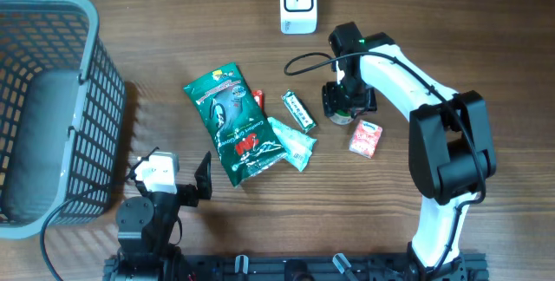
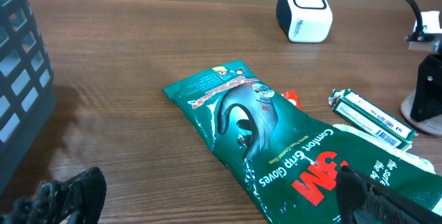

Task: Scan the item barcode
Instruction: 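Lift the jar with the right gripper and raise it toward the scanner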

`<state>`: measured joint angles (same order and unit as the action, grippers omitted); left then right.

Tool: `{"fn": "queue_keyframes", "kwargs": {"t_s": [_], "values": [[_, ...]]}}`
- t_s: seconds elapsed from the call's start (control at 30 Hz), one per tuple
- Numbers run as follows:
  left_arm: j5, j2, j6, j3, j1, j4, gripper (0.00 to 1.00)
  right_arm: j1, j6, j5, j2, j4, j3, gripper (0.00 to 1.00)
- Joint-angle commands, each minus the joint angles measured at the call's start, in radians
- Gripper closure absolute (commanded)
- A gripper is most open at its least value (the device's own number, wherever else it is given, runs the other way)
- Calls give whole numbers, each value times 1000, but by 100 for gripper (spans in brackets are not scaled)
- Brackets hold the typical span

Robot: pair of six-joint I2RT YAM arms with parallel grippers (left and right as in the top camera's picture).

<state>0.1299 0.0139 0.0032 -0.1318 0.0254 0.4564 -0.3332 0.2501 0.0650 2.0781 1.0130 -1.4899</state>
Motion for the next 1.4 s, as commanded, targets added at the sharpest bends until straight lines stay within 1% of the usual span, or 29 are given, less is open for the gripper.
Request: {"fn": "queue_keyframes", "kwargs": {"t_s": [0.0,0.07,0.23,0.33,0.4,0.47,0.57,0.63,0.73,0.9,0.97,1.3,1.37], "values": [[15,-2,16,-2,2,5,0,0,41,30,26,21,-47,32],[15,-2,16,-2,2,5,0,0,37,81,26,75,-75,32],[15,-2,16,-2,2,5,0,0,37,222,26,333,-245,32],[15,-2,16,-2,2,5,0,0,40,271,26,453,-290,34],[15,-2,16,-2,2,5,0,0,41,369,26,493,-292,33],[15,-2,16,-2,2,5,0,-1,42,504,26,507,-292,39],[15,-2,16,-2,2,5,0,-2,43,626,26,527,-292,39],[15,-2,16,-2,2,5,0,-3,43,665,26,557,-292,39],[15,-2,16,-2,2,5,0,-8,39,665,26,598,-291,38],[15,-2,16,-2,2,5,0,-37,39,666,26,599,-291,38],[15,-2,16,-2,2,5,0,-65,11,669,26,599,-291,37],[15,-2,16,-2,2,5,0,-239,7,668,-1,599,-288,40],[15,-2,16,-2,2,5,0,-256,-28,666,-8,599,-288,41]]}}
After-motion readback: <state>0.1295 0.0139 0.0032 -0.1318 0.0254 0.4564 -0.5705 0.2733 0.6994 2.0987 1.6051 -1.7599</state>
